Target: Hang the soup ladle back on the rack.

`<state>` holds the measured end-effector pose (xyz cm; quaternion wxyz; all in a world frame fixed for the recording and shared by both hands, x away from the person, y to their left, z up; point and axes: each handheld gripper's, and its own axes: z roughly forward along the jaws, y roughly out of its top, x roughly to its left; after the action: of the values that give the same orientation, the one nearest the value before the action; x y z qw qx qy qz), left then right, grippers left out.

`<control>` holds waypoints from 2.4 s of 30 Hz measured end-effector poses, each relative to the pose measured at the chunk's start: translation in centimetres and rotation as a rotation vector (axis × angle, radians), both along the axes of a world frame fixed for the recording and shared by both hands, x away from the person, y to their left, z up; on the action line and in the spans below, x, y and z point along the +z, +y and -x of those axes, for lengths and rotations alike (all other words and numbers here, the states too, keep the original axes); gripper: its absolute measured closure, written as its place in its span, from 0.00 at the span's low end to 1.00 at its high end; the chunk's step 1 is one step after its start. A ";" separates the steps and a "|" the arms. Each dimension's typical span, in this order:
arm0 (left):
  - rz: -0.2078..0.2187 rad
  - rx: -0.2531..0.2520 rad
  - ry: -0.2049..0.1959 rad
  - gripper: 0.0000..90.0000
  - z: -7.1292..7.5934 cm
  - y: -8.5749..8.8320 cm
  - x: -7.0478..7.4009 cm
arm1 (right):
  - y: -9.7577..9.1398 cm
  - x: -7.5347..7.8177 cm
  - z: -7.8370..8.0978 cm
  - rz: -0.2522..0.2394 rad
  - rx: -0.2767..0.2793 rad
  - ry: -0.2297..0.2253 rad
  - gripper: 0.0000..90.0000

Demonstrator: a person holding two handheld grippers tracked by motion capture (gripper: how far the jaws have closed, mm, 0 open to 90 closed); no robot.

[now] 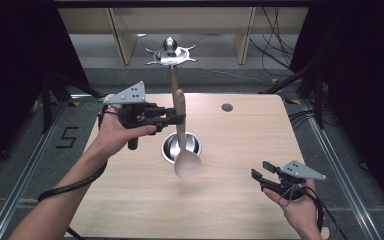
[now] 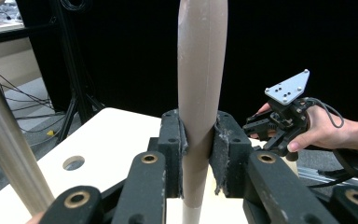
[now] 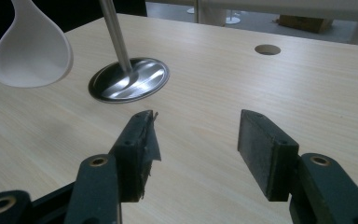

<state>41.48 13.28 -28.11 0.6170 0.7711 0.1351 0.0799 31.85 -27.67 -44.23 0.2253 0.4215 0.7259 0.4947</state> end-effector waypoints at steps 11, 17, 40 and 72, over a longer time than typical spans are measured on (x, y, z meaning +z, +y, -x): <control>-0.007 0.000 0.014 0.82 -1.2 0.4 1.2 | 0.0 0.0 0.0 0.000 0.004 0.008 0.52; -0.009 0.001 0.007 0.82 -1.6 0.6 2.0 | 0.2 0.0 0.1 -0.020 0.010 0.028 0.52; 0.020 0.011 0.064 0.82 -3.4 1.3 3.0 | 0.0 -0.1 0.0 0.023 0.015 0.015 0.51; 0.192 0.210 0.058 0.62 -2.7 3.4 0.8 | 0.0 -0.1 0.3 -0.013 0.006 0.056 0.52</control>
<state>44.21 16.63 -27.26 0.6718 0.6923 0.2400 0.1085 31.55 -27.67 -44.33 0.2009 0.4344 0.7299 0.4881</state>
